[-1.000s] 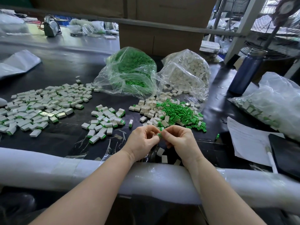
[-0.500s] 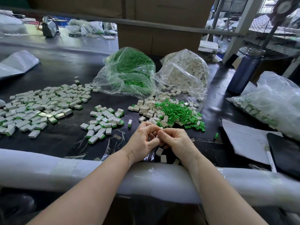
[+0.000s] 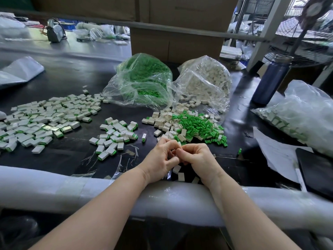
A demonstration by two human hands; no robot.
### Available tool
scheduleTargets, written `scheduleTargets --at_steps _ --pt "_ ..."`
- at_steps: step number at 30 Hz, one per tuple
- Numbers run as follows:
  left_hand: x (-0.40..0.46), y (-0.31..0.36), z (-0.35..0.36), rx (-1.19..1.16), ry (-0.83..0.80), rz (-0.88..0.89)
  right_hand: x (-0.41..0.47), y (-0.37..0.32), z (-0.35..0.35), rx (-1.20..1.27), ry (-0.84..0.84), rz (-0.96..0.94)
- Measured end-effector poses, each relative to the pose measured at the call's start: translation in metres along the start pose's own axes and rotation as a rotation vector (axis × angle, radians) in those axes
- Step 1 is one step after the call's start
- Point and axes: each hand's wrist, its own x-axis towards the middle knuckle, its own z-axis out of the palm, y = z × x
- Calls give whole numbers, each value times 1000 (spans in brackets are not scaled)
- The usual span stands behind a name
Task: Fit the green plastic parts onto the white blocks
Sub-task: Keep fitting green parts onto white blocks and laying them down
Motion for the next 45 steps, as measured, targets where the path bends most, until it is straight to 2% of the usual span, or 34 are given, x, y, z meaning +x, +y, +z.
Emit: scheduleTargets --at_steps 11,30,45 --pt "0 -2 -1 -16 20 16 0 1 2 81 -1 -3" --pt "2 -5 1 44 -29 38 0 0 0 32 40 32" --pt "1 -4 0 49 -38 33 0 1 0 85 63 39"
